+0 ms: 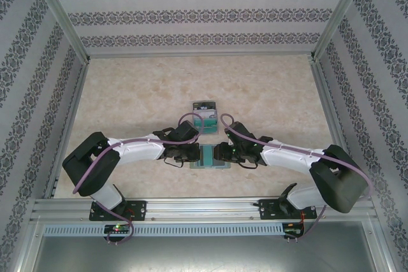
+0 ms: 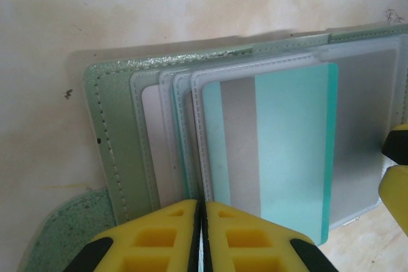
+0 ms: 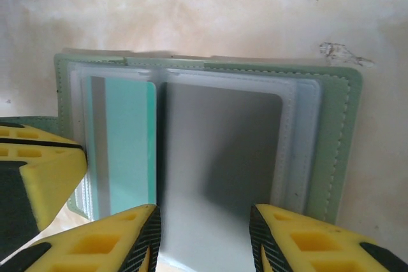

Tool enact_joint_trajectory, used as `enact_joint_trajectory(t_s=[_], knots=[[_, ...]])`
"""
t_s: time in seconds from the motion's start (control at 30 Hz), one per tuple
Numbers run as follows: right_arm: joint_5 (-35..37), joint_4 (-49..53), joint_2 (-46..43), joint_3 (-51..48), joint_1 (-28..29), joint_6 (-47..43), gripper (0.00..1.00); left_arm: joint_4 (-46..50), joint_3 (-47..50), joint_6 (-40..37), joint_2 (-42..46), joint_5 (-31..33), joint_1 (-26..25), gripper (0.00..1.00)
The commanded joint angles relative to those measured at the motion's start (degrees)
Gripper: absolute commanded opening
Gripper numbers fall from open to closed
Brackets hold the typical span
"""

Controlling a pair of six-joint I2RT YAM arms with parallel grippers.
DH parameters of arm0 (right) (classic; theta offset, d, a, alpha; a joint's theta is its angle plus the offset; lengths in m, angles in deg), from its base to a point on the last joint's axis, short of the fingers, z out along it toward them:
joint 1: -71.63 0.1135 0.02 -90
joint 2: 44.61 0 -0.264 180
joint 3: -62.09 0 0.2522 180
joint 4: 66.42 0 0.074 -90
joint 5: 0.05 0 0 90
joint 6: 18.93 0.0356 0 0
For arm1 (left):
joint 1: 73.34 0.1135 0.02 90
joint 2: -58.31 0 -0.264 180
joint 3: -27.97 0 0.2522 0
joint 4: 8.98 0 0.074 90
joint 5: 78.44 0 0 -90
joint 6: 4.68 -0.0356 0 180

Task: Take the credit cards out of the card holder

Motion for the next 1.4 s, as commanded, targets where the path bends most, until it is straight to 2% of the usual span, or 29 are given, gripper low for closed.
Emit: enact_joint_trajectory(t_s=[0.0,0.33,0.9,1.17,1.37], knots=[[-1.6,-0.2,-1.7,1.4,0.6,0.2,0.43,1.8,0.3,-0.1,0.2,0.8,0.5,0.10],[2.8,5.1,-3.6,1.6,0.0,-1.8,0.45,7.9,0.0,-1.5,5.1,5.2,1.0,0.10],[3.0,5.7,0.6,2.2,0.3,-3.4,0.47,4.9,1.5,-0.7,1.4,2.2,1.1,0.10],[0.3,3.7,3.5,3.5,1.3,-3.2,0.47,3.5,1.3,-0.5,0.3,1.2,1.1,0.10],[-3.0,0.7,2.1,3.9,1.3,-1.1,0.45,3.1,1.3,-0.3,0.2,0.9,1.0,0.10]])
